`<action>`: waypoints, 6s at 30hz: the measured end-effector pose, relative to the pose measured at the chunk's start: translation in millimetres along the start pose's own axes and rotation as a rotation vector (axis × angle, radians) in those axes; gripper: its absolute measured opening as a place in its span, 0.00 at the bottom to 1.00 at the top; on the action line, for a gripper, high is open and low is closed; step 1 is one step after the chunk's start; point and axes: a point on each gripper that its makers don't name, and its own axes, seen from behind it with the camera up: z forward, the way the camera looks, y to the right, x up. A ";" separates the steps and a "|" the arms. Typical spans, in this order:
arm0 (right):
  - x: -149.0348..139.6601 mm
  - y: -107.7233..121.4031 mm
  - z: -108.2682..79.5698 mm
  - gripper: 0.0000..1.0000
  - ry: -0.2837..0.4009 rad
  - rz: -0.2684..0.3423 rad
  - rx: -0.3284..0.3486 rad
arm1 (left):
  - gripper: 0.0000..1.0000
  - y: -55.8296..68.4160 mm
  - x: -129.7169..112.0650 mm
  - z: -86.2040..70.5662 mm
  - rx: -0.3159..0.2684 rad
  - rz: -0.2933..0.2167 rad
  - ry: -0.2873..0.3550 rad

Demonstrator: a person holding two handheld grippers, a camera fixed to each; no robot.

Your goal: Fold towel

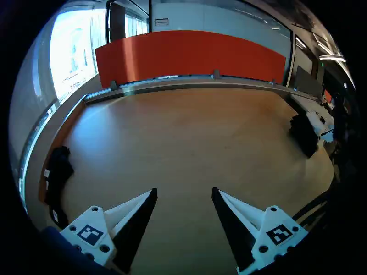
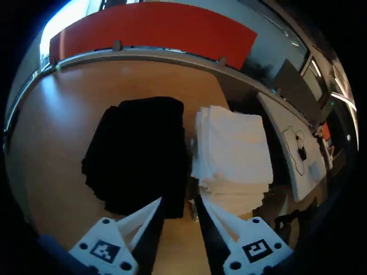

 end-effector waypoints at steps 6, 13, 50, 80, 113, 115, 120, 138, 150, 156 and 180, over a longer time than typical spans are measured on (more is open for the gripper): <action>1.0 -11.2 -9.2 0.80 0.017 0.003 0.009 | 0.88 -0.2 0.8 0.7 -0.008 -0.003 0.007; 5.4 -19.8 -21.5 0.93 0.043 0.007 0.004 | 0.88 -3.1 5.5 -1.4 -0.016 -0.002 0.022; 143.1 -77.7 -138.3 1.00 0.627 0.137 -0.065 | 0.87 -23.5 65.7 -8.8 -0.020 -0.029 0.202; 226.1 -212.1 -183.9 1.00 0.815 0.137 0.094 | 0.87 -60.3 145.8 -36.4 0.044 -0.041 0.460; 252.7 -270.6 -192.7 1.00 0.842 0.148 0.141 | 0.88 -79.0 170.4 -42.0 0.081 -0.009 0.590; 251.6 -272.0 -192.7 1.00 0.841 0.148 0.143 | 0.88 -80.9 166.5 -38.2 0.084 -0.019 0.598; 248.4 -274.7 -193.8 1.00 0.836 0.162 0.163 | 0.88 -89.5 155.0 -28.4 0.096 -0.048 0.615; 231.4 -286.7 -169.3 1.00 0.847 0.225 0.177 | 0.87 -120.9 98.3 11.4 0.138 -0.082 0.687; 221.2 -305.2 -144.1 1.00 0.854 0.215 0.205 | 0.87 -130.1 70.2 40.2 0.147 -0.092 0.720; 218.5 -306.2 -137.8 1.00 0.866 0.222 0.216 | 0.87 -133.2 61.9 47.2 0.155 -0.103 0.740; 222.2 -312.1 -137.3 1.00 0.879 0.209 0.217 | 0.88 -138.5 55.1 58.3 0.189 -0.071 0.745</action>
